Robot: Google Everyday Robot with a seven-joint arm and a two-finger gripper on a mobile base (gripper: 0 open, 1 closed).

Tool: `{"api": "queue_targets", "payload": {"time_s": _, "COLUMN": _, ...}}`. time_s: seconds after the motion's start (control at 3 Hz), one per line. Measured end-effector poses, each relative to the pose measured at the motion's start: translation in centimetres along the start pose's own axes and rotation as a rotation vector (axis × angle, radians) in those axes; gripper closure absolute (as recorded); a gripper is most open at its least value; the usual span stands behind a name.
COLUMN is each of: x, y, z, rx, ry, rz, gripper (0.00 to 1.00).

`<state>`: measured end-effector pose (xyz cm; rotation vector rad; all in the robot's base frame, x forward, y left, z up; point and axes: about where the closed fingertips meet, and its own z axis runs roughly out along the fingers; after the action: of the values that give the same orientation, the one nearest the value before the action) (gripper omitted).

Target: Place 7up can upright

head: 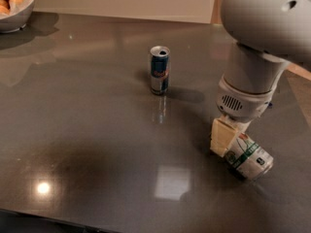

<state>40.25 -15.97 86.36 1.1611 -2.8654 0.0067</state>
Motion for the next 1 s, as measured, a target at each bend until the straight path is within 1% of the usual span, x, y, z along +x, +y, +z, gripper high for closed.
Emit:
{"api": "queue_targets", "payload": {"time_s": 0.33, "x": -2.2, "y": 1.0, "z": -2.2, "rx": -0.037, "ry": -0.087, "rz": -0.103, "gripper": 1.00}}
{"api": "queue_targets", "payload": {"time_s": 0.67, "x": -4.1, "y": 1.8, "z": -4.4, "rx": -0.082, "ry": -0.224, "rz": -0.229, "gripper": 1.00}}
{"api": "queue_targets", "payload": {"time_s": 1.0, "x": -5.1, "y": 2.5, "z": -6.1, "rx": -0.118, "ry": -0.376, "rz": -0.350, "gripper": 1.00}}
